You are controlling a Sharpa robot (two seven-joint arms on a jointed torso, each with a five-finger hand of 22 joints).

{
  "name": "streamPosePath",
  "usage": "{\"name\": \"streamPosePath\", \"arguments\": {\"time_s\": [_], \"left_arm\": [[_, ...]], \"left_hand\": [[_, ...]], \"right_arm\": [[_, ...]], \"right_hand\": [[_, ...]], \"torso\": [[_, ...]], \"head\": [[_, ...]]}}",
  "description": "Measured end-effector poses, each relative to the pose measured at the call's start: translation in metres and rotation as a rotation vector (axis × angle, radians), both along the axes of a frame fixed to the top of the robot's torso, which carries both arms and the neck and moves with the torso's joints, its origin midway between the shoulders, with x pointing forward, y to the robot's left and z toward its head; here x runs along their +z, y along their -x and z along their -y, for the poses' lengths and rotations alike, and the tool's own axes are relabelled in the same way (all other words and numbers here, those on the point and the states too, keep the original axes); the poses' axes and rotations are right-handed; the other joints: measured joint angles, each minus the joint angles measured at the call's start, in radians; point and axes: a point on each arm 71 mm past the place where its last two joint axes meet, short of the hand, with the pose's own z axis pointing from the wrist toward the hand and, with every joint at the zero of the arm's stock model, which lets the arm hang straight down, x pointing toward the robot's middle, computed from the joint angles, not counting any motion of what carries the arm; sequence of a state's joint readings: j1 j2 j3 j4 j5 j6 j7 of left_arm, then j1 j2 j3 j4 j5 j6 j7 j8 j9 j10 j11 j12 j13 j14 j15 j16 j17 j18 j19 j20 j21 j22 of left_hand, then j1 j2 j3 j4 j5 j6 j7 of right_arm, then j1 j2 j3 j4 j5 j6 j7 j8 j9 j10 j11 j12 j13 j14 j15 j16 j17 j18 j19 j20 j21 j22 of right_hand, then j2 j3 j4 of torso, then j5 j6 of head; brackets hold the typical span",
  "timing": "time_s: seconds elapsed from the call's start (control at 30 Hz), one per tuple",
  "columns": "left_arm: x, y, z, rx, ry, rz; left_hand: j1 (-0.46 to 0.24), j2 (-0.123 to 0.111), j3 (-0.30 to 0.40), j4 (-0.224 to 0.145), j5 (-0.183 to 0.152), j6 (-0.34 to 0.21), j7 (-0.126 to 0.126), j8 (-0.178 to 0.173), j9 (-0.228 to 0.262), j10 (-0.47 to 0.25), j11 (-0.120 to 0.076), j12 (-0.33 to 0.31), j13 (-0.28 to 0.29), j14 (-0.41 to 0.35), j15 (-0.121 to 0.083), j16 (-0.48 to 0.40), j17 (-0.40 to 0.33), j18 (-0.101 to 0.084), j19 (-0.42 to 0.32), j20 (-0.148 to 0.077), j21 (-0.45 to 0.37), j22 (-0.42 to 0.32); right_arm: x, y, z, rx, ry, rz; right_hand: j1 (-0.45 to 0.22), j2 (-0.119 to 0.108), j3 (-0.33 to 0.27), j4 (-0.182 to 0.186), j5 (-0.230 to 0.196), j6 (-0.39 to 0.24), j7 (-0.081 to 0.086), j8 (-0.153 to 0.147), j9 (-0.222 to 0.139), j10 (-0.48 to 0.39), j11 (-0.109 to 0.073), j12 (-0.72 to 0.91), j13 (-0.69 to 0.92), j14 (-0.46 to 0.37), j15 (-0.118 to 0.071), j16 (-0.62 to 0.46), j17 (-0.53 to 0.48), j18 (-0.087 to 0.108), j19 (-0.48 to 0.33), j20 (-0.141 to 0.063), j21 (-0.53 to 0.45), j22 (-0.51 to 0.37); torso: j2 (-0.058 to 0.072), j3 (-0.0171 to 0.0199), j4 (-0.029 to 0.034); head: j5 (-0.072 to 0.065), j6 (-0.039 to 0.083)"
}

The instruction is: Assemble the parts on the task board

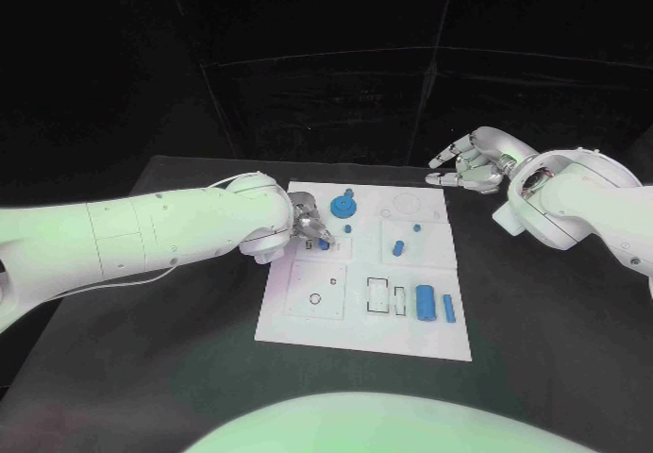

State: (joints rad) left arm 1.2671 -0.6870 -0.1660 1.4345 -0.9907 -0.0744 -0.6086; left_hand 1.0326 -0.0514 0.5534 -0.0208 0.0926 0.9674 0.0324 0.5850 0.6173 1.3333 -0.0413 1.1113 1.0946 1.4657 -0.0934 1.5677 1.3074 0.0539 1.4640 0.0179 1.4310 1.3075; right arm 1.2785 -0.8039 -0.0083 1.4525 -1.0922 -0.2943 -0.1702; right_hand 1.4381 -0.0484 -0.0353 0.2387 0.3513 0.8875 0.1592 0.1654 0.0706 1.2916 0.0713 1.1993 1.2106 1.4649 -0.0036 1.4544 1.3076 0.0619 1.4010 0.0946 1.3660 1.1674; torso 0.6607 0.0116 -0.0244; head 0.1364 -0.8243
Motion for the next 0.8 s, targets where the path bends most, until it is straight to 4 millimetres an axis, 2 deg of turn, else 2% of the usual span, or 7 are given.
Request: {"name": "streamPosePath", "arguments": {"time_s": [0.1,0.2,0.5,0.57,0.73,0.8], "left_arm": [[-0.0004,-0.0006,0.0001,0.002,0.0,-0.001],[-0.0011,-0.0009,-0.0003,0.004,-0.001,-0.002],[-0.0021,-0.0009,-0.0023,0.01,-0.001,-0.004],[-0.0021,-0.0009,-0.0034,0.013,0.0,-0.003],[-0.002,-0.0005,-0.0051,0.022,0.006,-0.003],[-0.0018,-0.0001,-0.0061,0.027,0.01,-0.003]], "left_hand": [[-0.008,0.003,-0.014,0.014,0.0,0.0,0.0,0.004,0.001,0.002,-0.002,0.004,0.002,0.001,-0.001,0.0,0.0,0.0,0.0,0.0,0.004,0.0],[-0.021,-0.003,-0.042,0.027,-0.004,0.005,-0.005,0.009,0.003,0.007,-0.007,0.009,0.007,0.001,-0.001,0.0,0.0,0.0,0.0,0.0,0.007,0.0],[-0.073,-0.026,-0.183,0.08,-0.007,0.012,-0.013,0.029,0.017,0.015,-0.009,0.021,0.018,0.001,-0.001,0.0,0.0,0.0,0.003,-0.003,0.014,0.0],[-0.083,-0.033,-0.217,0.094,-0.007,0.012,-0.013,0.029,0.018,0.015,-0.009,0.026,0.019,0.001,-0.001,0.0,0.0,0.0,0.003,-0.003,0.014,0.0],[-0.1,-0.031,-0.286,0.127,-0.007,0.012,-0.013,0.033,0.019,0.015,-0.009,0.026,0.023,0.001,-0.001,0.0,0.0,0.0,0.003,-0.003,0.014,0.0],[-0.1,-0.031,-0.322,0.145,-0.023,0.012,-0.013,0.033,0.019,0.015,-0.009,0.031,0.023,0.001,-0.001,0.0,0.0,0.0,0.001,-0.006,0.014,0.0]], "right_arm": [[0.0,-0.0002,-0.0004,0.001,0.0,0.0],[-0.0001,-0.0005,-0.0006,0.0,0.0,0.0],[-0.0003,-0.0012,-0.0008,0.001,-0.001,0.001],[-0.0003,-0.0012,-0.0007,0.001,-0.002,0.001],[-0.0004,-0.0016,-0.0006,0.0,-0.002,0.001],[-0.0005,-0.0018,-0.0007,0.001,-0.002,0.001]], "right_hand": [[0.0,0.0,-0.002,0.002,0.003,0.0,0.0,0.0,0.0,0.0,0.0,0.0,-0.001,0.0,0.0,0.0,0.0,0.0,0.0,0.0,0.0,-0.001],[0.0,0.0,-0.004,0.004,0.004,0.0,0.0,0.0,0.0,0.0,0.0,0.0,-0.003,0.0,0.0,0.0,0.0,0.0,0.0,0.0,-0.004,-0.003],[-0.007,0.007,-0.012,0.012,0.004,0.0,0.0,0.0,-0.001,0.0,0.0,-0.005,-0.01,0.0,0.0,-0.005,0.0,0.001,-0.007,0.0,-0.012,-0.017],[-0.007,0.007,-0.012,0.012,0.004,0.0,0.0,0.0,-0.001,-0.004,-0.004,-0.005,-0.012,0.0,0.0,-0.006,0.0,0.016,-0.007,0.0,-0.012,-0.021],[-0.007,0.007,-0.012,0.012,0.004,0.0,0.0,0.0,-0.001,-0.004,-0.004,-0.011,-0.015,0.0,0.0,-0.009,0.0,0.016,-0.007,0.0,-0.019,-0.026],[-0.007,0.007,-0.015,0.015,0.004,0.0,0.0,0.0,-0.001,-0.004,-0.004,-0.011,-0.015,0.0,0.0,-0.01,0.0,0.016,-0.009,-0.002,-0.019,-0.027]], "torso": [[0.0,0.0,0.0004],[0.0,0.0,0.0006],[-0.001,-0.0005,0.0006],[-0.001,-0.0005,0.0007],[-0.001,-0.0011,0.0011],[-0.001,-0.0011,0.0015]], "head": [[0.0,0.0],[0.0,0.0],[-0.002,-0.001],[-0.002,-0.001],[-0.004,-0.002],[-0.005,-0.002]]}}
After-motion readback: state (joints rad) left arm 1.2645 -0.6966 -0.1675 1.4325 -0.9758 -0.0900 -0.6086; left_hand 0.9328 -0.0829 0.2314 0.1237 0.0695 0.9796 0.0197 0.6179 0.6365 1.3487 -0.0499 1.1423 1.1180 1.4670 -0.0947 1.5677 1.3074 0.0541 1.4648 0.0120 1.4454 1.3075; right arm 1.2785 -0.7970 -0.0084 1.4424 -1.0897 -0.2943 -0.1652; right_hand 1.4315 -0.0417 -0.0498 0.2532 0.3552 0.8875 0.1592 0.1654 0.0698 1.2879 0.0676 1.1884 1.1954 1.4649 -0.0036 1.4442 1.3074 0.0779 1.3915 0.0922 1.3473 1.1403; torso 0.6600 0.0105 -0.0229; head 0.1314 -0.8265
